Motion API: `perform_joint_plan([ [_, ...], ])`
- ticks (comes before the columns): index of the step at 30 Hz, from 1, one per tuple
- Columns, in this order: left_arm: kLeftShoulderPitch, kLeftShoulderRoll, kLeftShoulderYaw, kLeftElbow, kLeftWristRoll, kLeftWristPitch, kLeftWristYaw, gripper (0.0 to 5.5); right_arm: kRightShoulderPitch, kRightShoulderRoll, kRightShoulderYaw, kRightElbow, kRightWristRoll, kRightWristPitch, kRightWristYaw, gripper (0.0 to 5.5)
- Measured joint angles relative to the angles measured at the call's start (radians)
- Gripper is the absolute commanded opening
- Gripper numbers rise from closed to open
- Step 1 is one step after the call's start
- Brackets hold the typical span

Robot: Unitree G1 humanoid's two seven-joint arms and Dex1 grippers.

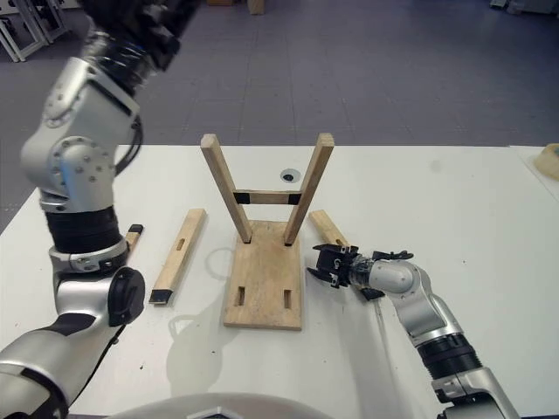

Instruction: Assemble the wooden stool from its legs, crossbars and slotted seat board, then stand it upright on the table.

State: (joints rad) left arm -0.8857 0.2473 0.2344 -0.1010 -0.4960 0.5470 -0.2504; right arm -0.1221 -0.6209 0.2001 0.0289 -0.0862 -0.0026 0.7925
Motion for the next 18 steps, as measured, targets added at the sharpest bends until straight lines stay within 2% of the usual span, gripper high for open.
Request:
perform_joint_plan([
  [3,0.146,0.072,0.019,-0.052,0.055,-0.008,0.003,3.31,0.026,0.064,-0.086,-0.112,0.120,0.120,-0.051,2.54],
  [6,0.371,0.132,0.047,-0.113,0.111,-0.020,-0.007,2.78,0.040,0.113,-0.161,-0.211,0.195,0.234,-0.129,2.54],
  [12,0.834,0.175,0.125,-0.134,0.120,-0.130,-0.155,2.78,0.116,0.150,-0.232,-0.332,0.238,0.374,-0.245,2.54],
  [18,1.024,0.194,0.161,0.001,0.125,-0.212,-0.264,2.78,0.133,0.154,-0.236,-0.359,0.246,0.416,-0.279,2.54],
])
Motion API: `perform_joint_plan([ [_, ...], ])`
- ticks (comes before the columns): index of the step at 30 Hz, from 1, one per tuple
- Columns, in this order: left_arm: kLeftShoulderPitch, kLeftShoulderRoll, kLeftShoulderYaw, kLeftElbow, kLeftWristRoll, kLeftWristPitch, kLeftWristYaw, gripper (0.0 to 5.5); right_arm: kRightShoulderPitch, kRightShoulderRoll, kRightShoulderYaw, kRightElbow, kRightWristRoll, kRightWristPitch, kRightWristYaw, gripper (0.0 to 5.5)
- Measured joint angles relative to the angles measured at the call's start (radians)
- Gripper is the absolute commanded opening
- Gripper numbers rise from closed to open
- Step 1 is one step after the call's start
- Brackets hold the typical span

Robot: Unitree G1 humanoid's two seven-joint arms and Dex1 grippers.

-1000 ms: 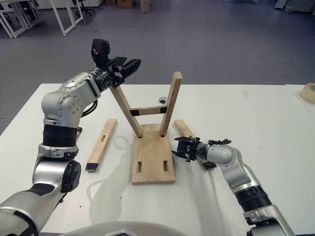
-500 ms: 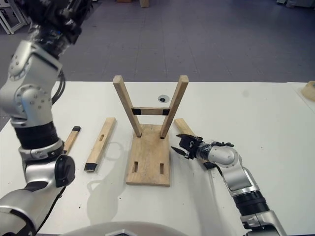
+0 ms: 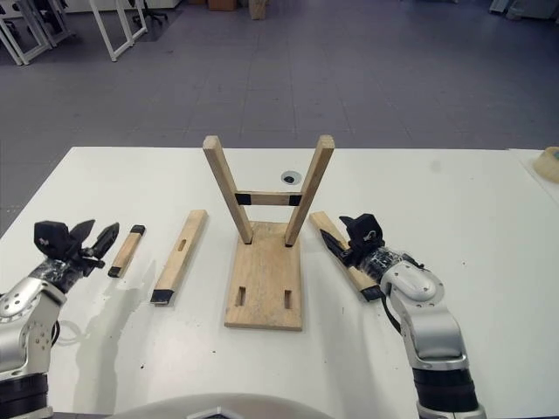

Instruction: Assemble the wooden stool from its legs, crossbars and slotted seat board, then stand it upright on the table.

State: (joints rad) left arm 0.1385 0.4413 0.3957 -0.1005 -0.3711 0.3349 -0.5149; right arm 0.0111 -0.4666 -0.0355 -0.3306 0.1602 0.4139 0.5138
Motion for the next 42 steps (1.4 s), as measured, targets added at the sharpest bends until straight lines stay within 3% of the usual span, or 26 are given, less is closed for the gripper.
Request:
perform_joint_plan([
  [8,0.016,0.043,-0.054,0.179,0.072,-0.028,-0.039,2.78,-0.002,-0.001,0.017,-0.003,0.000,0.004,0.005,2.54],
  [17,-0.028,0.052,-0.088,0.210,0.071,0.083,-0.017,1.33,-0.003,-0.001,0.020,-0.005,0.001,0.004,0.010,2.54],
  [20,-0.032,0.055,-0.099,0.195,0.073,0.105,0.005,1.33,-0.003,0.000,0.011,-0.027,0.057,0.034,0.030,2.54],
  [24,-0.040,0.046,-0.103,0.176,0.102,0.097,0.084,1.33,-0.002,-0.009,-0.098,-0.097,0.312,0.280,0.085,3.19],
  [29,-0.148,-0.016,-0.048,0.019,0.064,-0.194,0.123,1.33,-0.015,-0.008,-0.204,-0.163,0.629,0.539,0.090,4.06],
  [32,-0.213,-0.032,-0.071,-0.129,0.013,-0.260,0.096,1.33,-0.073,0.042,-0.249,-0.187,0.822,0.624,0.009,4.15],
  [38,-0.414,-0.018,-0.273,-0.317,-0.007,-0.186,0.031,1.33,-0.324,0.141,-0.272,-0.128,1.252,0.637,-0.338,4.15],
  [42,-0.438,-0.017,-0.389,-0.347,0.013,-0.175,-0.017,1.33,-0.466,0.192,-0.229,-0.066,1.387,0.555,-0.511,4.15],
])
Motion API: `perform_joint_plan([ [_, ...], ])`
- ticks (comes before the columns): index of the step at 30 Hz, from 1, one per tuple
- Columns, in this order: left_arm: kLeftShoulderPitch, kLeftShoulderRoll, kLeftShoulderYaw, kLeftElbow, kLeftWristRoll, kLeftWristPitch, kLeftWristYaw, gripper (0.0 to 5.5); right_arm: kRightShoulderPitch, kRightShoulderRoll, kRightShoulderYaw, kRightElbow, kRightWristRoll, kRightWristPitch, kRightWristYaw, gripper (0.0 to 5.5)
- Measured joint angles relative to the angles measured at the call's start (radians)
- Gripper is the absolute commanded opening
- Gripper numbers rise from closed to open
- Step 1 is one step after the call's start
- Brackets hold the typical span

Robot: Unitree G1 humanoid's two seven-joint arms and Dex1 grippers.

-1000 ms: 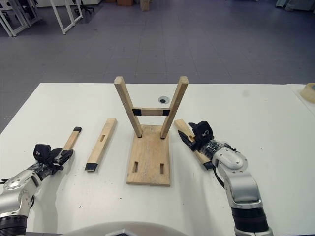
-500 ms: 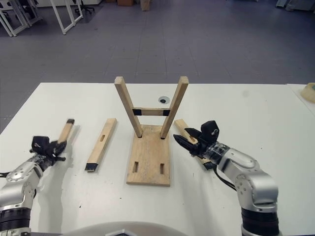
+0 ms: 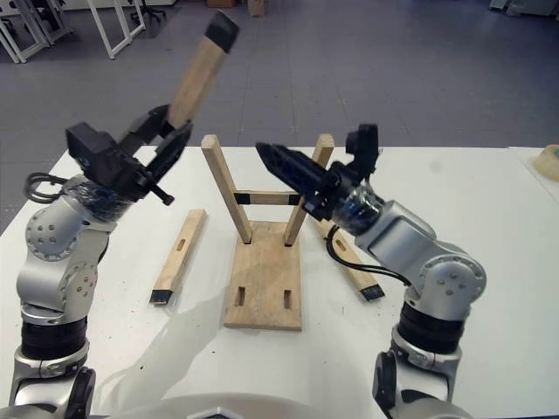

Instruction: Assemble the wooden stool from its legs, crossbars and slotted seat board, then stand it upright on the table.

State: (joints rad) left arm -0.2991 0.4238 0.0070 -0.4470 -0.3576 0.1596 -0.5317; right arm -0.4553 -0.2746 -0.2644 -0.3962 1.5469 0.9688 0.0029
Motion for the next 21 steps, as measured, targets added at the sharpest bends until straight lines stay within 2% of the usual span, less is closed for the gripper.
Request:
perform_joint_plan([
  [6,0.021,0.000,-0.097,-0.027,0.027,0.010,-0.047,1.33,-0.099,0.036,0.049,0.046,0.089,-0.099,-0.090,4.15],
  [21,0.029,0.025,-0.110,-0.016,0.102,-0.037,-0.062,1.33,-0.128,-0.050,0.096,0.065,0.056,-0.135,-0.045,0.95],
])
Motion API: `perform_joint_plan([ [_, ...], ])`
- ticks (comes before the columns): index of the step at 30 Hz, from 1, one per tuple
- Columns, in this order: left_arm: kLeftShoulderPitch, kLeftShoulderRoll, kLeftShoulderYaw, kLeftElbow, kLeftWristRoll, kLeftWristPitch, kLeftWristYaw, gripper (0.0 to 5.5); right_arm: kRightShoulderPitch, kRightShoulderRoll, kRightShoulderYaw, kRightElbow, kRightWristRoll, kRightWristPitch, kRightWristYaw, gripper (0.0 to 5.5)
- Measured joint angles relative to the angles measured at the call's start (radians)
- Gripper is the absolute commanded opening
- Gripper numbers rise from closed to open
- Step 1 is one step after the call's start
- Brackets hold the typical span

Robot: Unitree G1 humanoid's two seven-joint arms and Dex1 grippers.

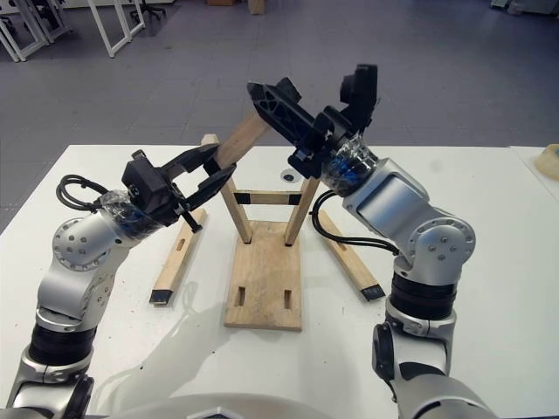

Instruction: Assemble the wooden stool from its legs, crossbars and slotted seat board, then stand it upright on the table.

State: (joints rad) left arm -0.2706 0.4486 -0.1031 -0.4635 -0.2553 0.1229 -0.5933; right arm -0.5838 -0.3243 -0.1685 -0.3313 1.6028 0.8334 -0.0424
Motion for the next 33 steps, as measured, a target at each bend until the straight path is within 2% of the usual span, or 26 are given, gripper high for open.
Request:
perform_joint_plan([
  [4,0.000,0.001,0.000,0.015,0.018,-0.018,-0.002,1.33,0.002,-0.032,0.005,0.004,-0.037,0.001,0.024,0.42],
  [8,0.000,0.001,-0.001,0.020,0.029,-0.018,-0.008,1.33,0.003,-0.050,0.014,0.019,-0.069,0.002,0.069,0.42],
  [9,0.000,0.001,-0.001,0.020,0.034,-0.020,-0.008,1.70,0.003,-0.051,0.014,0.022,-0.069,0.002,0.074,0.42],
  [12,0.000,0.001,0.002,0.023,0.045,-0.049,-0.008,2.20,0.003,-0.055,0.014,0.031,-0.072,0.002,0.075,0.42],
  [18,0.002,0.030,0.039,0.055,0.114,-0.094,0.001,2.24,-0.002,-0.070,-0.059,0.091,-0.026,-0.005,0.035,0.42],
  [22,0.086,0.027,0.039,0.082,0.122,-0.122,0.005,2.24,-0.002,-0.216,-0.198,0.118,0.064,0.017,0.053,0.42],
  [25,0.145,0.004,0.073,0.138,0.127,-0.151,0.055,2.24,0.184,-0.413,-0.316,0.118,0.120,0.165,0.250,0.42],
  [29,0.152,-0.003,0.101,0.163,0.132,-0.175,0.078,2.24,0.380,-0.507,-0.326,0.134,-0.052,0.222,0.488,0.42],
  [33,0.156,-0.016,0.090,0.178,0.146,-0.180,0.082,2.24,0.417,-0.517,-0.180,0.253,-0.402,0.096,0.577,0.42],
])
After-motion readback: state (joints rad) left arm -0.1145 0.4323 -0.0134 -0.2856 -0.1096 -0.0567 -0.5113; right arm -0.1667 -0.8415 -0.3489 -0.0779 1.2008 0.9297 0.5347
